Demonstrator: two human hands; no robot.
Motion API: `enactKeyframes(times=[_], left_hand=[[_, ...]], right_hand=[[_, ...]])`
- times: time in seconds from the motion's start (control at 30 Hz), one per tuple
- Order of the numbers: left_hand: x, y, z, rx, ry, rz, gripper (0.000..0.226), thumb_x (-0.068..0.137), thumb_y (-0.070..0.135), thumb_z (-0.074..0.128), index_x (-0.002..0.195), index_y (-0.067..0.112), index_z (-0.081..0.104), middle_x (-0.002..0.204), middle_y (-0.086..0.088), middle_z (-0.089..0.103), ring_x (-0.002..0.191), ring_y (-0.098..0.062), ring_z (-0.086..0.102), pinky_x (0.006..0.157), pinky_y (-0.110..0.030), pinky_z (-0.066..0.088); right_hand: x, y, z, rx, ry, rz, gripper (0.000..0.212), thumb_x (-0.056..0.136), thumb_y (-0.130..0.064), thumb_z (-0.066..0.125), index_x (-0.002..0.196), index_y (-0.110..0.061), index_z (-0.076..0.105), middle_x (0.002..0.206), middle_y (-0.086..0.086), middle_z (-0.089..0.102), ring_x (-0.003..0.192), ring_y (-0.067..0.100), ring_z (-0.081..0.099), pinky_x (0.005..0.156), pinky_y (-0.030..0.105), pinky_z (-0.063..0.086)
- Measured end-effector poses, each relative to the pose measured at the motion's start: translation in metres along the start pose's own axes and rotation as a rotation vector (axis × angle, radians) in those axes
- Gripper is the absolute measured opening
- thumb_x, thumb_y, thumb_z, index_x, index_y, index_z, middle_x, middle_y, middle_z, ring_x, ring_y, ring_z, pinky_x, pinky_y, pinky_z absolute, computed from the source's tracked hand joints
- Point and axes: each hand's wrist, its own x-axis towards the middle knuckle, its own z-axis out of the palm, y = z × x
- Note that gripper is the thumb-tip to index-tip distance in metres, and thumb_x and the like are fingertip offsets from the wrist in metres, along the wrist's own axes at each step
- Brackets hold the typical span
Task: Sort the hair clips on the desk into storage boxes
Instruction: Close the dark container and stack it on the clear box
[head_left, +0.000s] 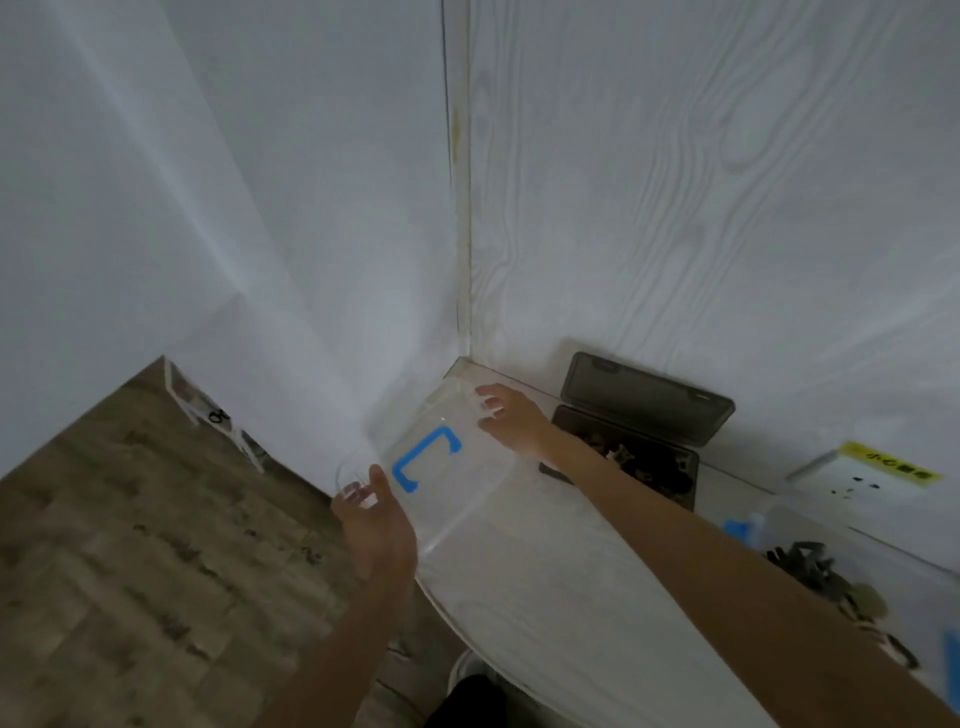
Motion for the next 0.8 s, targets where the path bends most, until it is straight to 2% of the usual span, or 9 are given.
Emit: enactKeyframes(times=[0.07, 0.13, 0.27, 0.37, 0.47, 0.57, 0.63, 0.7, 0.8], left_hand=[[-0.022, 0.001, 0.005, -0.058, 0.003, 0.041, 0.052, 0.097, 0.03, 0.045, 0.14, 0.004, 0.032, 0.143, -0.012, 0.042, 0.13, -0.024, 0.043, 0.092, -0.011, 0.03], [-0.044, 0.007, 0.012, -0.15, -0.012, 0.104, 0.053, 0.094, 0.031, 0.05, 0.14, 0.01, 0.033, 0.137, -0.005, 0.045, 0.124, -0.019, 0.046, 0.098, -0.019, 0.034], [-0.102, 0.007, 0.046, -0.34, -0.176, 0.32, 0.072, 0.074, 0.065, 0.059, 0.131, 0.03, 0.034, 0.136, -0.009, 0.043, 0.118, -0.018, 0.046, 0.102, -0.036, 0.043], [-0.145, 0.016, 0.075, -0.371, -0.205, 0.46, 0.057, 0.087, 0.026, 0.047, 0.139, 0.011, 0.031, 0.136, -0.005, 0.044, 0.115, -0.011, 0.051, 0.095, -0.019, 0.045], [-0.193, 0.022, 0.106, -0.382, -0.336, 0.613, 0.033, 0.092, 0.004, 0.051, 0.124, 0.002, 0.043, 0.115, 0.001, 0.052, 0.097, 0.011, 0.055, 0.082, -0.009, 0.047], [-0.226, 0.021, 0.133, -0.264, -0.588, 0.634, 0.031, 0.092, 0.0, 0.051, 0.122, -0.01, 0.051, 0.117, -0.015, 0.06, 0.103, -0.014, 0.061, 0.089, -0.011, 0.046], [-0.229, 0.01, 0.151, -0.088, -0.777, 0.608, 0.039, 0.089, 0.011, 0.057, 0.124, -0.006, 0.055, 0.121, -0.02, 0.062, 0.11, -0.029, 0.06, 0.094, -0.03, 0.051], [-0.23, -0.001, 0.163, 0.141, -0.864, 0.593, 0.044, 0.082, 0.027, 0.057, 0.12, 0.003, 0.06, 0.114, -0.022, 0.065, 0.108, -0.032, 0.062, 0.095, -0.049, 0.049], [-0.222, -0.023, 0.17, 0.372, -0.883, 0.666, 0.047, 0.073, 0.045, 0.047, 0.094, 0.008, 0.066, 0.088, -0.017, 0.069, 0.08, -0.026, 0.065, 0.073, -0.039, 0.05]], right_hand=[[-0.028, 0.008, -0.014, 0.099, 0.09, -0.056, 0.043, 0.089, -0.009, 0.055, 0.131, -0.016, 0.047, 0.128, 0.009, 0.053, 0.117, 0.023, 0.051, 0.095, 0.026, 0.041], [-0.055, 0.015, -0.032, 0.204, 0.189, -0.109, 0.038, 0.088, -0.006, 0.057, 0.125, -0.012, 0.052, 0.121, 0.011, 0.057, 0.11, 0.021, 0.054, 0.09, 0.022, 0.041], [-0.124, 0.053, -0.087, 0.334, 0.431, -0.143, 0.03, 0.085, -0.009, 0.065, 0.113, -0.007, 0.058, 0.112, 0.012, 0.065, 0.095, 0.018, 0.06, 0.081, 0.018, 0.048], [-0.173, 0.083, -0.129, 0.43, 0.62, -0.131, 0.024, 0.083, -0.009, 0.067, 0.106, -0.009, 0.06, 0.098, 0.012, 0.067, 0.086, 0.018, 0.061, 0.07, 0.014, 0.049], [-0.227, 0.118, -0.169, 0.405, 0.813, -0.065, 0.021, 0.085, -0.016, 0.066, 0.105, -0.014, 0.061, 0.084, -0.002, 0.064, 0.074, 0.006, 0.06, 0.059, 0.006, 0.046], [-0.273, 0.162, -0.193, 0.364, 0.967, 0.083, 0.022, 0.086, -0.023, 0.065, 0.106, -0.018, 0.062, 0.084, -0.004, 0.065, 0.074, 0.009, 0.061, 0.067, 0.019, 0.048], [-0.292, 0.192, -0.201, 0.388, 0.977, 0.219, 0.027, 0.085, -0.025, 0.065, 0.11, -0.014, 0.063, 0.092, 0.003, 0.067, 0.082, 0.017, 0.062, 0.078, 0.031, 0.051], [-0.304, 0.219, -0.201, 0.405, 0.899, 0.373, 0.036, 0.083, -0.024, 0.068, 0.115, -0.009, 0.062, 0.101, 0.009, 0.067, 0.089, 0.023, 0.062, 0.09, 0.039, 0.051], [-0.308, 0.243, -0.184, 0.4, 0.789, 0.46, 0.042, 0.078, -0.017, 0.073, 0.116, -0.004, 0.062, 0.101, 0.012, 0.067, 0.095, 0.025, 0.064, 0.095, 0.039, 0.049]])
